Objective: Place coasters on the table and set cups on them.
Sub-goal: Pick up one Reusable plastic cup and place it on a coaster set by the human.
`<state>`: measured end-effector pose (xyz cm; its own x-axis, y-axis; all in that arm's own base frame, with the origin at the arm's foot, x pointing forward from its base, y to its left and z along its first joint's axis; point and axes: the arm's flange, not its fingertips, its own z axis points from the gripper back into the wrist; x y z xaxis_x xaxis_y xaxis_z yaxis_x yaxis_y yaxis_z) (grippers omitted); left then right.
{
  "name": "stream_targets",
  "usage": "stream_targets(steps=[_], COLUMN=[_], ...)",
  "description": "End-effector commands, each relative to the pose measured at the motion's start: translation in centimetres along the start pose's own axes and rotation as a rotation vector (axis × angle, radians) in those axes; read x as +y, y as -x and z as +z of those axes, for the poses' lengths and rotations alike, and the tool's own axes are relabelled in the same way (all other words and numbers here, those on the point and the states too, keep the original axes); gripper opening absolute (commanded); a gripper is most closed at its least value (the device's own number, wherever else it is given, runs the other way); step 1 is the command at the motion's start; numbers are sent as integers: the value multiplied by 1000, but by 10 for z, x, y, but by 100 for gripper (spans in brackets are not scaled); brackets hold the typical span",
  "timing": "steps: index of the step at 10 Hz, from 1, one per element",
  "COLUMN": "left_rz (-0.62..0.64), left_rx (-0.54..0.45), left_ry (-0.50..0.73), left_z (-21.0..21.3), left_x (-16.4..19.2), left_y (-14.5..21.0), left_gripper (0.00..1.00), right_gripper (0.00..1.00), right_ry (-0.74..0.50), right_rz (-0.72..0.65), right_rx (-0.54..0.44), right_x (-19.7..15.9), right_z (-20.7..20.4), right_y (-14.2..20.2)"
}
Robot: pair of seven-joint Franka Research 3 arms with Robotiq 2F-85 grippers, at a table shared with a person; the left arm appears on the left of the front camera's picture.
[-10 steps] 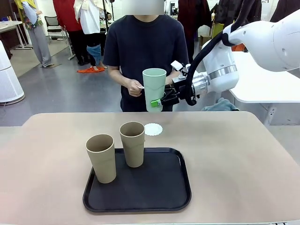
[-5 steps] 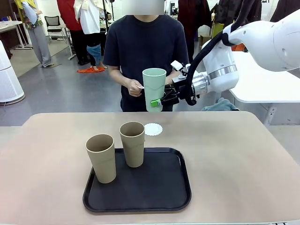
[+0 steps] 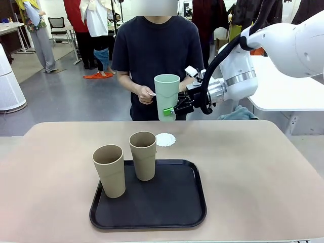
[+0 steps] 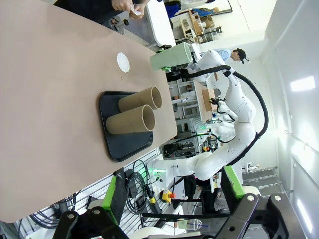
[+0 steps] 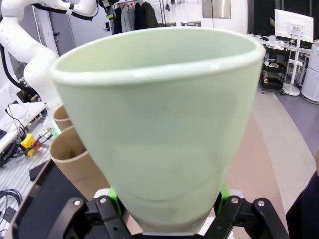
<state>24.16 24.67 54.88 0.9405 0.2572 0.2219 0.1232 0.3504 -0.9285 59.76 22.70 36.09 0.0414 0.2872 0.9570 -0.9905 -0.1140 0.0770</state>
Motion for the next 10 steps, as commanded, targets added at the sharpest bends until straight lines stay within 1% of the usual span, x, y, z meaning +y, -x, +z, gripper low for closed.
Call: stream_targets(steps=[1, 3, 5, 6, 7, 8, 10], left_rz=[-4, -4, -4, -4, -4, -4, -4], left_rx=[-5, -5, -5, -5, -5, -5, -5], left_ry=[12, 12, 12, 12, 12, 12, 12], left_z=[0, 0, 0, 0, 0, 0, 0], left_x=[-2, -2, -2, -2, -2, -2, -2], left_y=[1, 1, 1, 1, 1, 1, 1], left_gripper=[100, 100, 100, 100, 100, 100, 100], right_gripper=[81, 81, 81, 81, 81, 81, 81], right_ry=[33, 20, 29, 44, 123, 29, 29], right_rz=[62, 112, 96, 83, 54, 78, 78], right_rx=[-1, 10, 33, 33, 16, 18, 18], right_x=[-18, -32, -42, -45, -47, -36, -36], right_z=[-1, -3, -7, -9, -10, -5, -5], right_y=[17, 38, 56, 60, 57, 62, 62])
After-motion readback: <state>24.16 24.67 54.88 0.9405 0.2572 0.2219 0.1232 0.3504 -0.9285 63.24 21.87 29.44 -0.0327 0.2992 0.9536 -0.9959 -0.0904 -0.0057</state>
